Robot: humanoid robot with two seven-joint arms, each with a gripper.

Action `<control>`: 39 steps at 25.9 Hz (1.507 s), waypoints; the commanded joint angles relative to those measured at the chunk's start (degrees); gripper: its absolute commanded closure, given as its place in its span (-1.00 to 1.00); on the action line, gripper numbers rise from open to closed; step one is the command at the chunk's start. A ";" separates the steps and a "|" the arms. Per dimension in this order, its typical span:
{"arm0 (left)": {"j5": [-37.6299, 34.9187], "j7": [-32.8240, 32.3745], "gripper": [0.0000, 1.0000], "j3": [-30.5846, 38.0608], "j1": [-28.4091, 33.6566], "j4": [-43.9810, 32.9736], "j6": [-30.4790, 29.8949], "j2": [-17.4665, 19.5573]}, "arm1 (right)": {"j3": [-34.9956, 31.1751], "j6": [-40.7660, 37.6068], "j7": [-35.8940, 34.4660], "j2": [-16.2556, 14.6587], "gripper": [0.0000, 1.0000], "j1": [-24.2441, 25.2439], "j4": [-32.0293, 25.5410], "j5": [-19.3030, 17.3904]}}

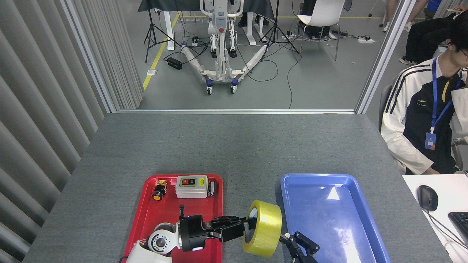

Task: Place and move tape with both arms
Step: 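Grasp the tape roll with the right gripper and release the left gripper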

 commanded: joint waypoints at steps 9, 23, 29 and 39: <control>-0.57 -0.11 1.00 -1.87 0.71 -0.32 0.04 -0.46 | 0.23 0.01 -0.10 0.25 0.42 0.13 -0.01 0.88; -2.68 19.56 -1.00 5.60 1.68 -2.78 1.36 6.49 | -2.49 0.01 -0.01 0.42 1.00 0.04 -0.10 0.26; -34.15 56.58 -1.00 4.64 11.96 -13.59 15.60 10.09 | -9.87 2.82 1.05 -0.81 1.00 -0.31 -1.15 0.79; -61.04 56.93 -1.00 -2.39 16.89 -23.70 38.18 10.09 | -11.54 25.15 39.89 -2.22 1.00 -7.26 -1.33 0.17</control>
